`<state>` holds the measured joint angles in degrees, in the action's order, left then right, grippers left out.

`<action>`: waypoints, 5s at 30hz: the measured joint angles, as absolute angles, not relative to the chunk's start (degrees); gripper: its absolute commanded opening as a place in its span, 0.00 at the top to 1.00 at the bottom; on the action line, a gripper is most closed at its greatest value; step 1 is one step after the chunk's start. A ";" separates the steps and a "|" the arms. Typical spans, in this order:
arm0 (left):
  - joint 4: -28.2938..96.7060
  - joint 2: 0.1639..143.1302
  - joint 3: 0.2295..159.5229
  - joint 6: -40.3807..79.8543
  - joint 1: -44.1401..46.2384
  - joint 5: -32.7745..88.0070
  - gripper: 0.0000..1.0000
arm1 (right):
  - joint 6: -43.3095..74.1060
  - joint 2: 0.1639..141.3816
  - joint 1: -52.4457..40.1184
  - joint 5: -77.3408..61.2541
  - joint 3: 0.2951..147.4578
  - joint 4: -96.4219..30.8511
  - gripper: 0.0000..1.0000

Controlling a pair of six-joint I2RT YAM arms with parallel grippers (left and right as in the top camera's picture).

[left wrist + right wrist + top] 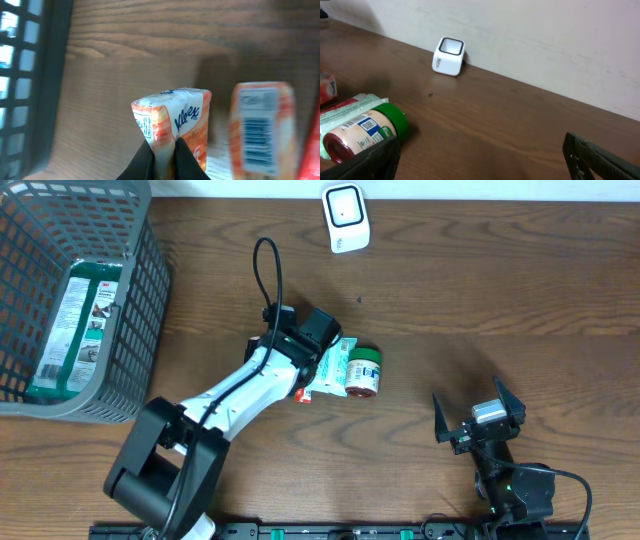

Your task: Scan the item barcode

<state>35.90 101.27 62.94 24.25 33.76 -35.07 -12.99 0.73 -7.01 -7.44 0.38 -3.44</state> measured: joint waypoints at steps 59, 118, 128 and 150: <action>29.17 69.60 75.64 19.33 7.86 -28.12 0.59 | -12.99 0.73 -7.01 -7.44 0.38 -3.44 0.01; 21.08 114.19 76.88 -3.33 -27.38 -7.57 0.93 | -12.99 0.73 -7.01 -7.44 0.38 -3.46 0.01; 20.56 91.72 76.97 5.50 -27.64 -7.55 0.93 | -12.99 0.73 -7.01 -7.44 0.38 -3.46 0.01; 48.47 53.39 76.53 21.04 2.68 9.58 0.93 | -12.99 0.73 -7.01 -7.44 0.38 -3.44 0.01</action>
